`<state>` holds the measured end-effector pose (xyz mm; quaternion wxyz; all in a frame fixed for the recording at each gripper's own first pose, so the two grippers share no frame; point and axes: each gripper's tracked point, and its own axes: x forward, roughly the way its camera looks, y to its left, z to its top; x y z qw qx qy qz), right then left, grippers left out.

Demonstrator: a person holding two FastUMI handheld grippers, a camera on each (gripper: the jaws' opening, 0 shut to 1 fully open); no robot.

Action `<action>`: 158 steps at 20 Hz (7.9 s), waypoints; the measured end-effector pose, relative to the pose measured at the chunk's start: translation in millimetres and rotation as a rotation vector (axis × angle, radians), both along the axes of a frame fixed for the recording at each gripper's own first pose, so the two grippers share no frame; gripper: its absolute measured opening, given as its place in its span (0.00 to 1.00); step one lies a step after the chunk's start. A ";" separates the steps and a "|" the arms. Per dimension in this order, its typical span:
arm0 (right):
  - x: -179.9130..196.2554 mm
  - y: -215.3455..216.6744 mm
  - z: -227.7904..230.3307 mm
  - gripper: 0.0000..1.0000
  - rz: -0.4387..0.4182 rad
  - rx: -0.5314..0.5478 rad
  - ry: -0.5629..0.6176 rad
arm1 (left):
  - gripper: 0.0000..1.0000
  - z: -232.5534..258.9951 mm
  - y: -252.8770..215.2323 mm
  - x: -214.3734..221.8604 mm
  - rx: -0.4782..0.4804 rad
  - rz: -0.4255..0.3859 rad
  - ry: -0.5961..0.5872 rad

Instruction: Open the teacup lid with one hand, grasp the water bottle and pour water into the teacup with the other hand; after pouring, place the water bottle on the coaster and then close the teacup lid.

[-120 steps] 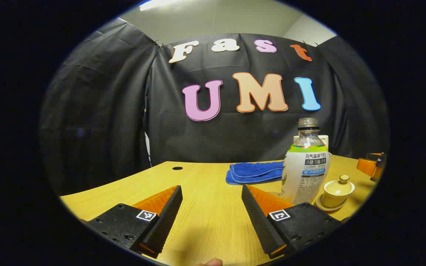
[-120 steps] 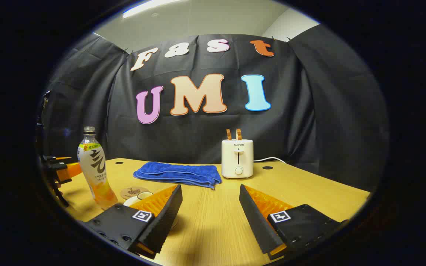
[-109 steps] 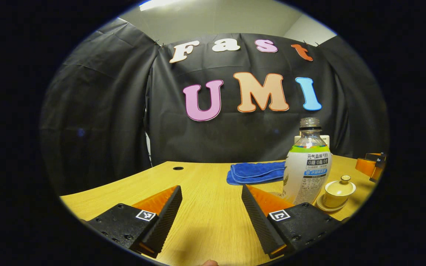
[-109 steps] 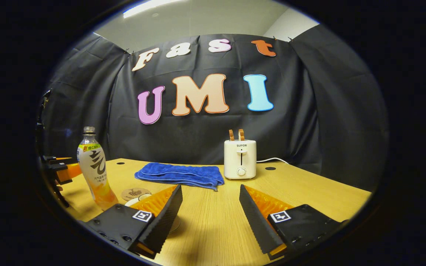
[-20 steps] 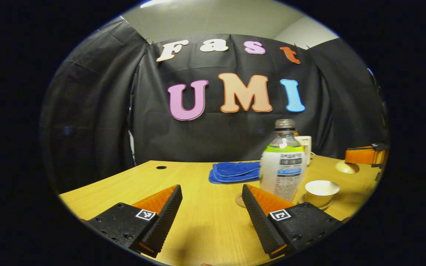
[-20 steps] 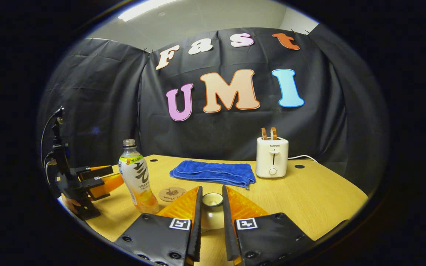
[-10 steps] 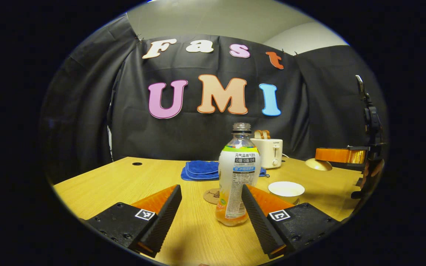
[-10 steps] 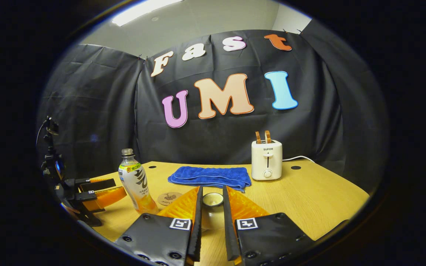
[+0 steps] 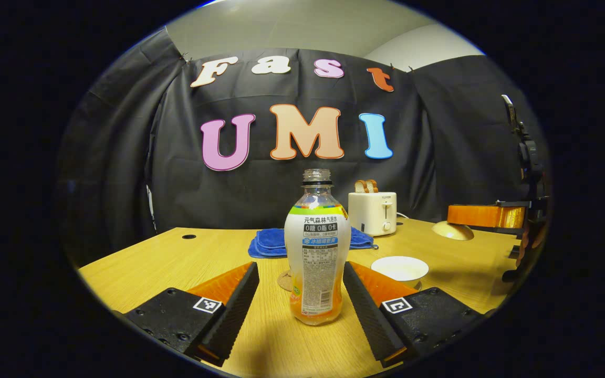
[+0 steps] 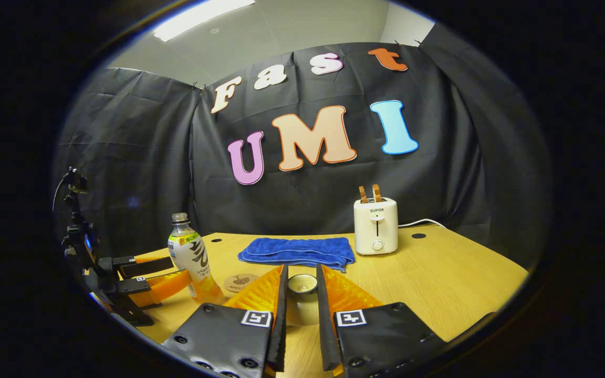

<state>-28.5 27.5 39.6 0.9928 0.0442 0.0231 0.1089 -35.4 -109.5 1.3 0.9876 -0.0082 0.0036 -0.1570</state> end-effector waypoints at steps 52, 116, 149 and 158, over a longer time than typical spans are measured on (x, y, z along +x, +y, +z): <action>-6.2 -44.1 37.0 0.32 -0.048 0.106 -0.062 | 0.54 -36.6 -42.9 35.9 1.059 -0.112 -0.116; 4.4 -53.6 11.0 0.29 -0.048 0.057 0.011 | 0.55 16.4 -48.7 57.7 2.190 -0.314 -0.398; 1.6 -40.1 9.0 0.29 -0.019 0.043 0.015 | 0.55 -42.3 -26.8 42.6 1.714 -0.343 -0.116; 1.8 -33.4 6.2 0.29 -0.010 0.040 0.019 | 0.55 -43.2 -35.8 35.1 1.101 -0.235 -0.008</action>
